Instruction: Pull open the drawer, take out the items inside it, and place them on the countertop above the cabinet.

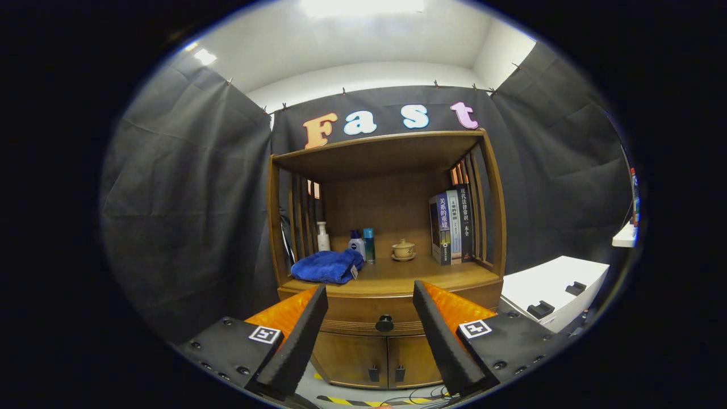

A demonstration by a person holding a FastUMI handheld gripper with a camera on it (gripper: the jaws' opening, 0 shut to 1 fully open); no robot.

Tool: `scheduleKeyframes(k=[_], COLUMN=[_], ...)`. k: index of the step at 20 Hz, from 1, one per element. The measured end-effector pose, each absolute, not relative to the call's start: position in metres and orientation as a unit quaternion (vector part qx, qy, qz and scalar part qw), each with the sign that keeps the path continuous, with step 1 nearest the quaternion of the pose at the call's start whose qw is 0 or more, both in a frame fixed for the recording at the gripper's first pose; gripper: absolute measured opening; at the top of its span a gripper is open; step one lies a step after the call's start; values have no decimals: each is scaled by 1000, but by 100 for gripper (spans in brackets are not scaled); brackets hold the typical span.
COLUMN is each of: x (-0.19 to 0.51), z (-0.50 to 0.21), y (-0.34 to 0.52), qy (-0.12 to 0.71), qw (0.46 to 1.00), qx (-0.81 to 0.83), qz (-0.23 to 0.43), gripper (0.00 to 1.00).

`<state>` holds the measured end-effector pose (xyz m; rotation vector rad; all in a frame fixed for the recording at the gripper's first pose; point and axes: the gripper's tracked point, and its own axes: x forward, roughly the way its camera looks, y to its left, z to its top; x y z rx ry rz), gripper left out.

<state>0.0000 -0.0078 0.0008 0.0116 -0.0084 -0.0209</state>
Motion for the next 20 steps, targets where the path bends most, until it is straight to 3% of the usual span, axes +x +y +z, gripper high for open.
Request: scheduleKeyframes(k=[8, 20], x=[16, 139], z=[-13, -111], y=[0, -38], qy=[1, 67], qw=[1000, 996], qx=[0, 35], qz=[-4, -53], gripper=[98, 98])
